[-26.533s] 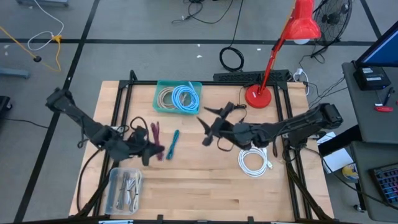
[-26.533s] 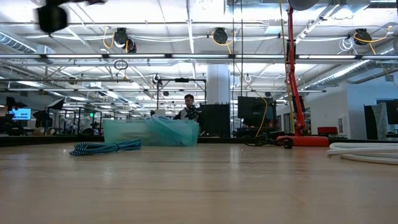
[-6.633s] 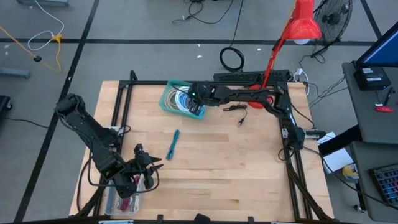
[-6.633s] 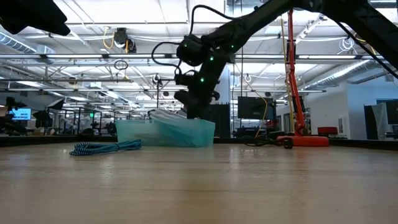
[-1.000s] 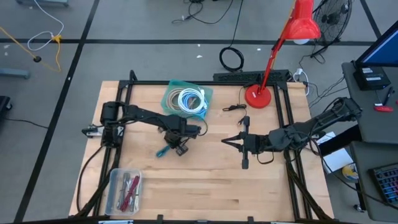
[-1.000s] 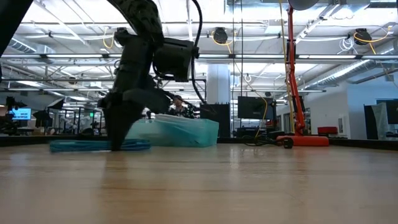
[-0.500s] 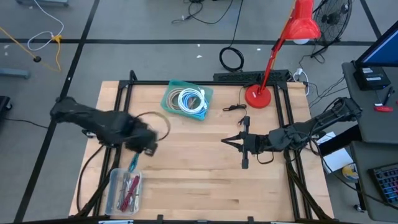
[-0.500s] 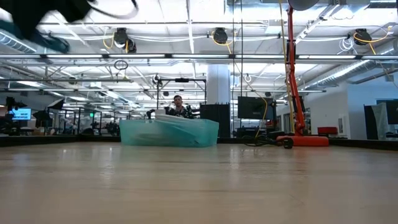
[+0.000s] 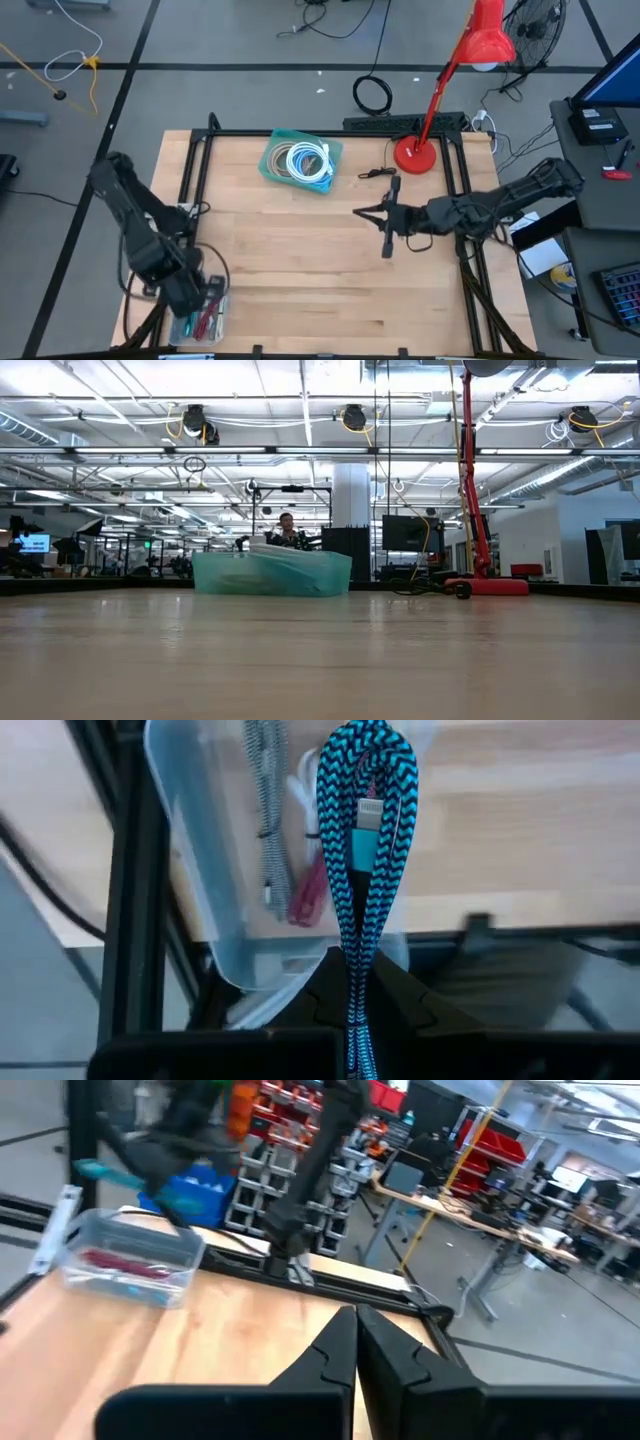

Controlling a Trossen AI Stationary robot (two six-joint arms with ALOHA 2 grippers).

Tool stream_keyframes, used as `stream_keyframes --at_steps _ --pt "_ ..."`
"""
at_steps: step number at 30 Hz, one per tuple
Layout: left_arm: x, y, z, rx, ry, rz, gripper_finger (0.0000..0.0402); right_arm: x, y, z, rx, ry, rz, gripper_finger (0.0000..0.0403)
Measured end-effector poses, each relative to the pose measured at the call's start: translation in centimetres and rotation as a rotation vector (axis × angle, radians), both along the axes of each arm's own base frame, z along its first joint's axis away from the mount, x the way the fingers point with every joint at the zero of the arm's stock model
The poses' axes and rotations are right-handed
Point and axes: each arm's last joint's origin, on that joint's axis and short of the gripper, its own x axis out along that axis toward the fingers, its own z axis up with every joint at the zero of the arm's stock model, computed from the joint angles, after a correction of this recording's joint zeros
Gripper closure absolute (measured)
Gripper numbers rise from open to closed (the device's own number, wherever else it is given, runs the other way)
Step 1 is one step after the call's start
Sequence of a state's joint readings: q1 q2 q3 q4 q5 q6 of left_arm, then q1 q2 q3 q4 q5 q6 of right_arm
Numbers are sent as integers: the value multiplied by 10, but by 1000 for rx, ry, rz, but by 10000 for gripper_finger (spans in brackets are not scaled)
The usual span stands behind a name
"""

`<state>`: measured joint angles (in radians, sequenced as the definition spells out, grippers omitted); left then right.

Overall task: Pick & Place USB Port
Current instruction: Put the blue black charger cable into the transparent bin

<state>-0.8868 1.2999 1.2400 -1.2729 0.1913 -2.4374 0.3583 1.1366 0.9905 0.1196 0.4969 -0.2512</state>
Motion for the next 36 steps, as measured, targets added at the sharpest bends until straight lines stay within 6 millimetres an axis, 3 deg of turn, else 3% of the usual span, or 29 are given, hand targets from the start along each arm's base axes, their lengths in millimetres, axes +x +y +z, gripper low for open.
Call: stream_keyframes --at_steps 8,15,21,29,36 --pt "15 -41 -44 110 114 -63 390 5 -17 3 10 -29 -67 403" --pt "5 -53 -52 140 136 -101 390 7 -23 3 6 -84 -39 403" --pt "3 -49 -69 139 182 -105 390 9 -26 4 15 -95 38 403" --pt "-4 -38 -128 102 178 -132 390 9 -26 4 17 -97 37 403" --pt "-14 -28 -136 136 274 -159 390 9 -26 5 26 -106 37 403"
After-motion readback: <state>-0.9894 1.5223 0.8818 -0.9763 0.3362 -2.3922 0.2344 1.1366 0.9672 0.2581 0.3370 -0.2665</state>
